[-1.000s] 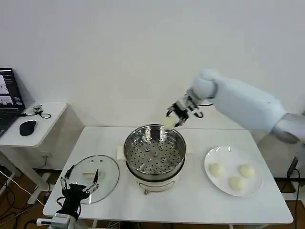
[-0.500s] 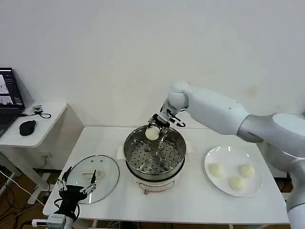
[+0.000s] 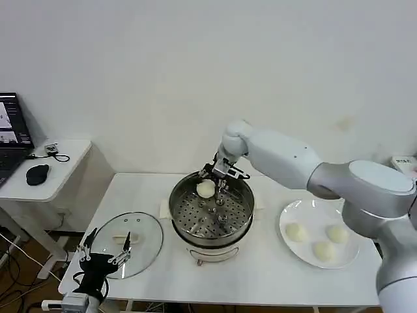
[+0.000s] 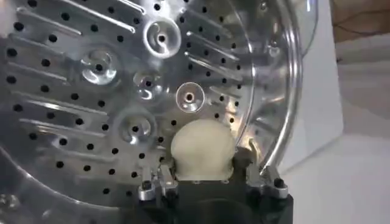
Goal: Take steamed baozi put them in steamer then cover it.
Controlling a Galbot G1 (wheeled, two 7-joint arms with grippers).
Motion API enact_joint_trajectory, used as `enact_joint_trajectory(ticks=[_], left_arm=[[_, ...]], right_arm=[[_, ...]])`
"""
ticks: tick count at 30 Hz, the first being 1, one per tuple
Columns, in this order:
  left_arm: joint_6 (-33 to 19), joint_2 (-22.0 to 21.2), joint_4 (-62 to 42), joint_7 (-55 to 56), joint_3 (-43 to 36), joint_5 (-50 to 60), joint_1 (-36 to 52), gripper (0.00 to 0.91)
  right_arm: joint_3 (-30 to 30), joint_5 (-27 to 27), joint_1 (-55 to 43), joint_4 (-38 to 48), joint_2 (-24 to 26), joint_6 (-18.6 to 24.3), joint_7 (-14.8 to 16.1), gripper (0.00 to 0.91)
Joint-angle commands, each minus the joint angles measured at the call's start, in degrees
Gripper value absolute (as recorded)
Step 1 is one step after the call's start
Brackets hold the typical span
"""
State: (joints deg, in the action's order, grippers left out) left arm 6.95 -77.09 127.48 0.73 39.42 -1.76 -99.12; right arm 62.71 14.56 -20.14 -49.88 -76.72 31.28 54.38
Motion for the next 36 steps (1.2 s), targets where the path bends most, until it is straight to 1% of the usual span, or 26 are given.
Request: enact_joint_trajectory(ticks=[1, 4, 7, 8, 10, 11, 12, 13, 15, 16, 17, 18, 19, 20, 21, 23, 24, 25, 27, 29, 31, 34, 36], left_arm=[[0.1, 0.0, 0.11, 0.0, -0.08, -0.34, -0.01, 0.907], [0.13, -0.1, 0.32, 0.02, -0.21, -0.36, 0.05, 0.907], [0.16, -0.18, 0.47, 0.03, -0.27, -0.37, 0.12, 0.907], [0.16, -0.15, 0.51, 0.02, -0.26, -0.38, 0.07, 0.907], [0.16, -0.07, 0.56, 0.01, -0.24, -0.4, 0.01, 0.907], [0.19, 0.01, 0.57, 0.01, -0.21, -0.41, -0.02, 0.907], [0.2, 0.05, 0.59, 0.01, -0.21, -0.42, -0.02, 0.907], [0.23, 0.09, 0.62, 0.0, -0.24, -0.42, 0.01, 0.907], [0.33, 0.34, 0.76, -0.04, -0.54, -0.43, 0.14, 0.907], [0.37, 0.46, 0.83, -0.04, -0.62, -0.5, 0.14, 0.907], [0.39, 0.87, 0.87, -0.09, -0.66, -0.63, 0.1, 0.907], [0.41, 1.21, 0.84, -0.14, -0.58, -0.93, 0.15, 0.907], [0.5, 1.68, 0.76, -0.14, -0.39, -1.38, 0.24, 0.907], [0.63, 2.14, 0.69, -0.11, -0.13, -1.93, 0.45, 0.907], [0.72, 2.7, 0.66, -0.13, 0.04, -2.28, 0.64, 0.907], [0.99, 3.67, 0.85, -0.17, 0.16, -2.7, 1.14, 0.907], [1.06, 4.04, 0.96, -0.18, -0.08, -2.69, 1.35, 0.907], [1.14, 4.44, 1.1, -0.19, -0.42, -2.69, 1.54, 0.907], [1.17, 4.75, 1.21, -0.25, -1.32, -2.49, 1.92, 0.907], [1.19, 4.7, 1.08, -0.29, -2.15, -2.23, 2.3, 0.907], [1.18, 4.66, 0.72, -0.34, -2.95, -1.83, 2.71, 0.907], [1.18, 4.81, 0.41, -0.44, -3.42, -1.58, 3.19, 0.907], [1.24, 4.89, 0.14, -0.45, -3.56, -1.52, 3.48, 0.907]], right_arm=[[0.15, 1.92, 0.16, 1.33, -0.81, 2.3, -1.04, 0.907], [-0.01, 0.69, -0.93, -0.15, -0.07, 2.15, -1.06, 0.907], [-0.12, -3.1, -2.9, -3.34, 1.46, 0.26, 0.04, 0.907], [-0.2, -6.89, -5.24, -6.09, 2.75, -2.58, 1.32, 0.907], [-0.17, -10.11, -7.68, -9.23, 4.83, -5.12, 2.28, 0.907], [0.76, -13.58, -10.84, -12.34, 7.15, -8.01, 2.74, 0.907], [1.58, -14.63, -12.26, -14.29, 8.19, -9.1, 2.75, 0.907], [2.87, -17.55, -13.99, -17.38, 10.21, -11.63, 2.78, 0.907], [5.85, -23.57, -17.47, -22.92, 15.71, -17.57, 2.59, 0.907], [6.91, -24.7, -18.96, -25.33, 18.44, -19.83, 2.52, 0.907], [7.95, -25.42, -20.46, -28.44, 22.75, -23.12, 2.67, 0.907], [8.62, -25.54, -20.99, -29.95, 24.25, -24.21, 2.77, 0.907], [9.76, -25.59, -21.96, -31.91, 27.05, -26.14, 2.76, 0.907], [10.95, -25.37, -22.52, -33.98, 30.58, -29.87, 2.74, 0.907], [12.26, -25.2, -23.16, -35.3, 32.66, -31.28, 2.74, 0.907], [14.15, -24.91, -23.53, -37.08, 39.01, -34.38, 2.03, 0.907], [14.94, -24.45, -23.27, -37.85, 42.65, -34.96, 1.77, 0.907], [15.57, -24.09, -22.71, -38.52, 45.25, -35.45, 1.54, 0.907], [16.05, -23.61, -21.17, -40.07, 49.36, -37.01, 0.61, 0.907], [16.11, -23.23, -19.37, -41.9, 51.87, -38.51, -0.16, 0.907], [16.27, -22.47, -17.58, -43.22, 53.83, -38.82, -0.35, 0.907], [16.29, -21.99, -15.09, -44.39, 55.57, -40.2, -0.86, 0.907], [14.43, -21.46, -12.16, -44.4, 56.37, -40.79, -1.2, 0.907]])
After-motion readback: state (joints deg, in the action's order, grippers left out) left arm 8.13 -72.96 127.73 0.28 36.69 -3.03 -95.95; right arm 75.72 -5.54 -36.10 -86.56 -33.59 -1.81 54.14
